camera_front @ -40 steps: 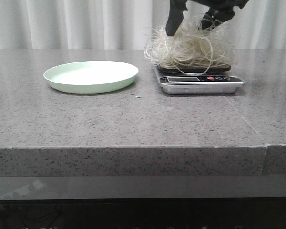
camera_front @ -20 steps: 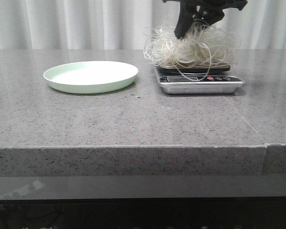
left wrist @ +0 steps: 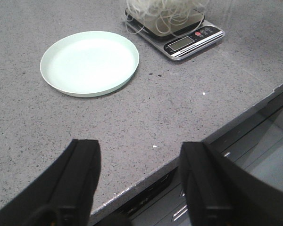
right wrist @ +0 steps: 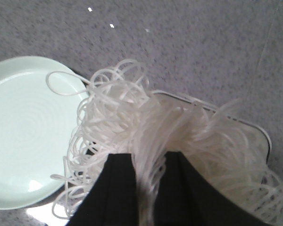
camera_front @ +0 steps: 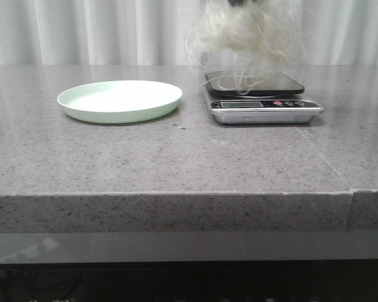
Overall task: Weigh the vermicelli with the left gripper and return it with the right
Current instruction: 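Carry the vermicelli with the right gripper over the plate and release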
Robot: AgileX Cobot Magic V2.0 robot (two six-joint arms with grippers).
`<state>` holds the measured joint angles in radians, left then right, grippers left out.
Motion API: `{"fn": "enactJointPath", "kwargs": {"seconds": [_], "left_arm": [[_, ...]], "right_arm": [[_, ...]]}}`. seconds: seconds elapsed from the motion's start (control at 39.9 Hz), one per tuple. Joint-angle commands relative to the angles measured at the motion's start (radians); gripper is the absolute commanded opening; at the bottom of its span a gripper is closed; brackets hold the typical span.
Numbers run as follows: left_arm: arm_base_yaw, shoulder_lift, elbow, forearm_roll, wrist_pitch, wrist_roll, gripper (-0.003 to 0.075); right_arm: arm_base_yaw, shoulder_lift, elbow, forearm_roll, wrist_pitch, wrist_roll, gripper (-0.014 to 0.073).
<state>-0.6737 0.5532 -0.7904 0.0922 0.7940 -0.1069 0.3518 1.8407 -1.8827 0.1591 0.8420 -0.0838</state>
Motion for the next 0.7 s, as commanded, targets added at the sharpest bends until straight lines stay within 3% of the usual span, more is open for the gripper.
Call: {"fn": "enactJointPath", "kwargs": {"seconds": [0.0, 0.43, 0.68], "left_arm": [[-0.006, 0.003, -0.025, 0.003, -0.070, -0.012, 0.0459], [-0.006, 0.003, -0.025, 0.003, -0.070, -0.012, 0.0459], [-0.006, 0.003, -0.025, 0.003, -0.070, -0.012, 0.0459]], "right_arm": [[0.030, -0.067, -0.115, 0.006, -0.053, -0.013, 0.0165], [0.219, 0.087, -0.363, 0.012, -0.117, -0.022, 0.0165], [0.277, 0.204, -0.391, 0.012, -0.093, -0.023, 0.0165]]}}
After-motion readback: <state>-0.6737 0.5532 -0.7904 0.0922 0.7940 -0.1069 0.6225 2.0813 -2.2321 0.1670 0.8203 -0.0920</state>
